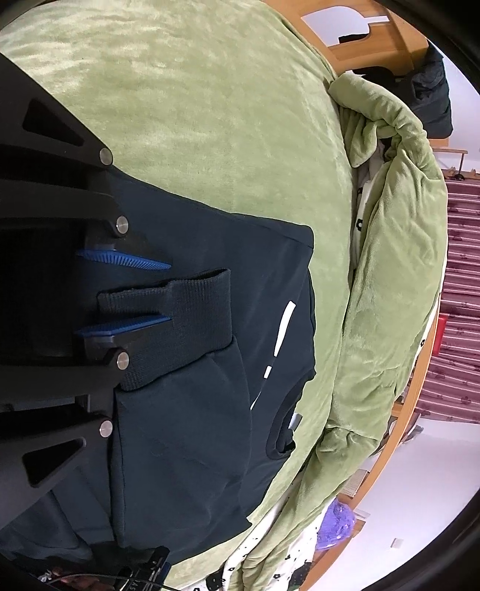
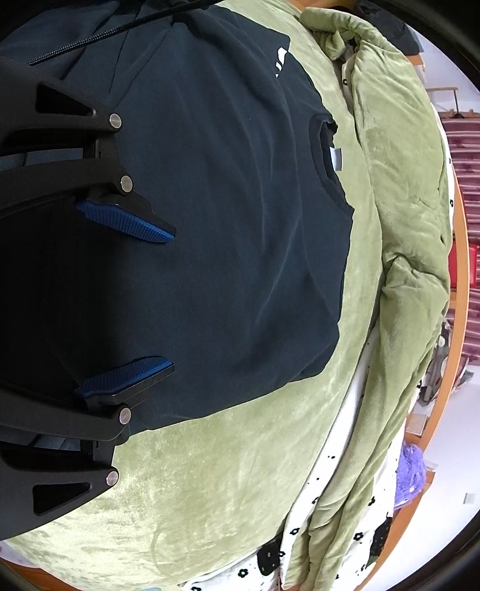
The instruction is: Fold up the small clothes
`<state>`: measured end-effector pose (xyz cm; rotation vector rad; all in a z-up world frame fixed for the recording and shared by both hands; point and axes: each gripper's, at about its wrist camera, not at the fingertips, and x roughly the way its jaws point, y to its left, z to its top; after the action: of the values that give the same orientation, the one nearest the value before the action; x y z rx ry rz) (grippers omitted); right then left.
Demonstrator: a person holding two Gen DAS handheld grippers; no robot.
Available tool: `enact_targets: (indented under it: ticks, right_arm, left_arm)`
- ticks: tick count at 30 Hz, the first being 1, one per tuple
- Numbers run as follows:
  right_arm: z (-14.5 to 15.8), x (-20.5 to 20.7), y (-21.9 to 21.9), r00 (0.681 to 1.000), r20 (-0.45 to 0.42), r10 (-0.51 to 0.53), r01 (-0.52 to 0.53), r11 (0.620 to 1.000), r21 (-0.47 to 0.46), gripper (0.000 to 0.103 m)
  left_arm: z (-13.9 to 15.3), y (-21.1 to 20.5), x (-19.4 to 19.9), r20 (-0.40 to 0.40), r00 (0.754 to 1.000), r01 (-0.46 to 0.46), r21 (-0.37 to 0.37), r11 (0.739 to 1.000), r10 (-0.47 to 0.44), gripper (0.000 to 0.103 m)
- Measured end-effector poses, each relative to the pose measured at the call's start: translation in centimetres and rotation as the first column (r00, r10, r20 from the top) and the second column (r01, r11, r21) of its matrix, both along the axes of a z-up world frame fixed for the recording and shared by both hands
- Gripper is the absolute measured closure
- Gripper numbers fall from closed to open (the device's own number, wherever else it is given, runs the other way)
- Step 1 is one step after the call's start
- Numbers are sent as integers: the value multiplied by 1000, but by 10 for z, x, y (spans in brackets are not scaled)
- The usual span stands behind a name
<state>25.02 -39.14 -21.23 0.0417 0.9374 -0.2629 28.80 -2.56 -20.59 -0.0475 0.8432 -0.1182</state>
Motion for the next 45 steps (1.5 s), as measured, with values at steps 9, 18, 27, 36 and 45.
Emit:
enact_targets:
  ticks: [9,18,27,36,45]
  right_arm:
    - [12,-9,0,998,50,-26,24,999,32,41]
    - [39,-32,-6,990,137,-41,35,998,49,46]
    - [62,-106,-23,984,161,-71,68,997,20,45]
    - [78,-185,-50,979,165,-121,112,992,66,43]
    - [63,-247,-41,987,140,-73,68,997,34,37]
  left_arm:
    - [2,-4,-10,19,1000,8,47,999,-9,78]
    - [18,7,-25,22,999,23,-10,1000,-23,78]
    - [40,26,-63,51,999,4,-30,1000,-2,78]
    - [60,43,-124,78,997,-5,-15,1000,6,55]
    - [52,64,-190,67,998,-11,-1,1000,11,49]
